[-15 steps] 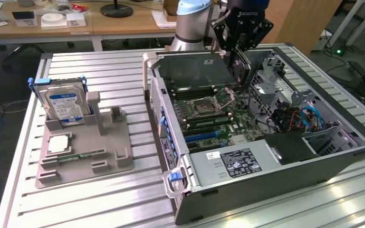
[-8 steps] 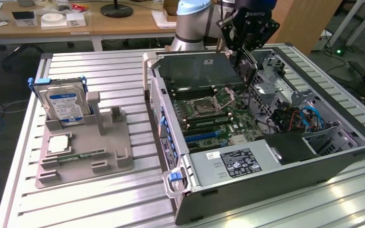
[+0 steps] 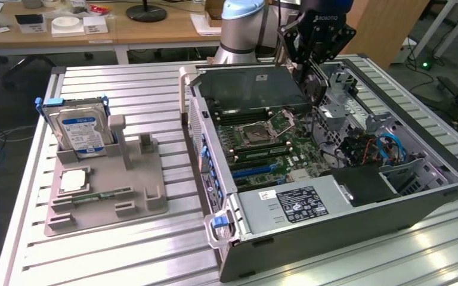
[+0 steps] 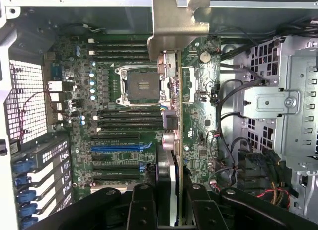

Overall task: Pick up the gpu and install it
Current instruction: 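Pick up the gpu and move the gpu toward the slot, then insert the gpu into the slot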

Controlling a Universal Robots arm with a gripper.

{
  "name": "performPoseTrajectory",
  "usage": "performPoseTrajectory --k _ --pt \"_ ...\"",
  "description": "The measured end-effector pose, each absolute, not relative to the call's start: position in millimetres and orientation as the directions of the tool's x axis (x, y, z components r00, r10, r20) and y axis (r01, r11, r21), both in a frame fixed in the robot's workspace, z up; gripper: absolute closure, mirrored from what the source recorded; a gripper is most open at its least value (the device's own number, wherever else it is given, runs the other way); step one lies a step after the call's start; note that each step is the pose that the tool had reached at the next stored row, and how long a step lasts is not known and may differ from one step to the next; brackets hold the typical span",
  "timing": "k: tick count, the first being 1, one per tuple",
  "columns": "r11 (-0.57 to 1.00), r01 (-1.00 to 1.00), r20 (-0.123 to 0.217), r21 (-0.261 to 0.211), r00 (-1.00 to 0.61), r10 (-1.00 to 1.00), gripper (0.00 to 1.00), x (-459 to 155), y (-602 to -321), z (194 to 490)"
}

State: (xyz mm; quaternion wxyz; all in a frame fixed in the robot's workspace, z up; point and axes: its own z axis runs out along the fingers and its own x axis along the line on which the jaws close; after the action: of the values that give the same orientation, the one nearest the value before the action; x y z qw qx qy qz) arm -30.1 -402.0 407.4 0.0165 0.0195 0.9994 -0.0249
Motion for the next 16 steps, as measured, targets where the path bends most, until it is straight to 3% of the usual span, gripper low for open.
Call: performPoseTrajectory --k 16 --pt "0.998 0.033 -0.034 -0.049 -0.999 0.031 0.72 -30.1 -402.0 407.4"
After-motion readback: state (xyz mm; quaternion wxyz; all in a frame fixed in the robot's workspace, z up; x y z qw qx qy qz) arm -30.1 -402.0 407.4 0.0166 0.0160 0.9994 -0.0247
